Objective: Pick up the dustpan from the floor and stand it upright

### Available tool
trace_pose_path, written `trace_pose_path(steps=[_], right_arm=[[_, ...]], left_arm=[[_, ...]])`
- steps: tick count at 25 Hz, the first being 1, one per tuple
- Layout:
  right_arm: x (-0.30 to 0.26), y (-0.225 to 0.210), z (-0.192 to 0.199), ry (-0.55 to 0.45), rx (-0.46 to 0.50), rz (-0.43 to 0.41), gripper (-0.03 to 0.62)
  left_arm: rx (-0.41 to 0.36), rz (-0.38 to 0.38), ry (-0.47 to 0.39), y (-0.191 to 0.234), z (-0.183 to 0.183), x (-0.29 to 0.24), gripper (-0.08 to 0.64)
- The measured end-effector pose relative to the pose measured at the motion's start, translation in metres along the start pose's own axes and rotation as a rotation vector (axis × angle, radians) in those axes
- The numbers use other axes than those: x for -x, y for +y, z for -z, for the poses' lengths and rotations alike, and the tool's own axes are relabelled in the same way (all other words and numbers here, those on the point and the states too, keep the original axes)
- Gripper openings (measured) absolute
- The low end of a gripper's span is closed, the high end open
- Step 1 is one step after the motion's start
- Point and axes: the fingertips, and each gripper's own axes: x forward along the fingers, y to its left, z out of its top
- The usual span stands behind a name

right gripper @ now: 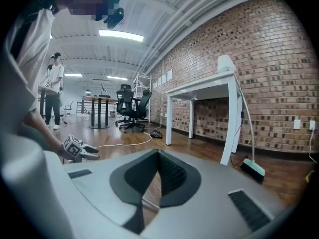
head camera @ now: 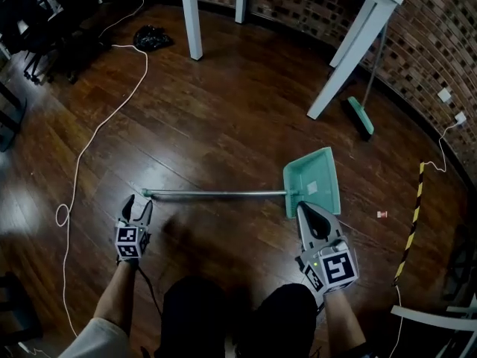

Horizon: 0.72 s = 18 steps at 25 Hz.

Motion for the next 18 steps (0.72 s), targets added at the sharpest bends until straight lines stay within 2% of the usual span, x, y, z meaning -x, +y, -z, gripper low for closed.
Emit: trace_pose_path(steps=[4, 7, 9, 11, 15, 18], right_arm=[[0.009, -0.022, 0.041, -0.013, -0.044, 0.052, 0.005], [0.026, -0.038, 0.068, -0.013, -0.120, 0.122, 0.005], [0.037, -0.043, 0.083, -0.002, -0.161, 0.157, 0.005], [0.043, -0.045, 0.095, 0.020, -0.158, 0.176, 0.005], [0.053, -0.052, 0.108, 0.048, -0.135, 0.224, 0.005], [0.051, -0.050, 0.108, 0.044, -0.146, 0.226, 0.005]], left_arm=[[0.005, -0.090, 0.033, 0.029, 0.059, -0.031, 0.258], [-0.015, -0.105, 0.075, 0.035, 0.085, -0.051, 0.258], [-0.017, -0.105, 0.093, 0.036, 0.097, -0.059, 0.258], [-0.004, -0.107, 0.091, 0.042, 0.109, -0.066, 0.258], [0.058, -0.104, 0.065, 0.041, 0.118, -0.076, 0.258], [0.101, -0.115, 0.063, 0.043, 0.119, -0.080, 0.258]])
